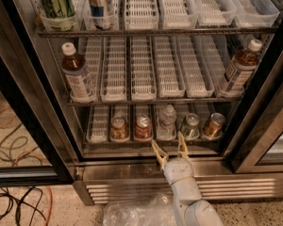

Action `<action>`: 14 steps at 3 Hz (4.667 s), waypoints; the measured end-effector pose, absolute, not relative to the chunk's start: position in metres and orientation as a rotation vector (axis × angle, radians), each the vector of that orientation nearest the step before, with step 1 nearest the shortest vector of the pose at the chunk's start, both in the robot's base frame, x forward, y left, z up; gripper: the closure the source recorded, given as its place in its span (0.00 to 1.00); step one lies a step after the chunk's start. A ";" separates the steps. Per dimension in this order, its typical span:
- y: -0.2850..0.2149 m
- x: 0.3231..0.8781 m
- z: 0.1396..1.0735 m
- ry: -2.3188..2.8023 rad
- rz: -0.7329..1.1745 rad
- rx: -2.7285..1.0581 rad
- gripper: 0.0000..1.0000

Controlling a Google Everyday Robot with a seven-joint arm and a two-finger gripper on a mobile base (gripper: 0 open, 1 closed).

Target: Pick water bottle from bottom shelf of fridge

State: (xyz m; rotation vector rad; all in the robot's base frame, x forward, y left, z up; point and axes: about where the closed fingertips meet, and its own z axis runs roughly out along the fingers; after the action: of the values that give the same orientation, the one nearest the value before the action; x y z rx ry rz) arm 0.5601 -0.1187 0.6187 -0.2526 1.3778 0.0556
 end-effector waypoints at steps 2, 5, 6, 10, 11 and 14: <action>-0.122 0.587 0.623 1.368 0.051 -0.247 0.32; -0.126 0.621 0.620 1.378 0.064 -0.222 0.34; -0.125 0.634 0.619 1.383 0.070 -0.218 0.34; -0.125 0.677 0.623 1.384 0.076 -0.215 0.98; -0.122 0.674 0.625 1.359 0.078 -0.231 1.00; -0.120 0.664 0.626 1.196 0.085 -0.225 1.00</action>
Offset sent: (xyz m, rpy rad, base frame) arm 0.0422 -0.0058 0.0047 0.0050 -0.0102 -0.0088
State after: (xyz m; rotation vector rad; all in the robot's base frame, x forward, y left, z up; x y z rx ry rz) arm 0.6636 -0.1205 0.6257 -0.2250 1.1957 0.0849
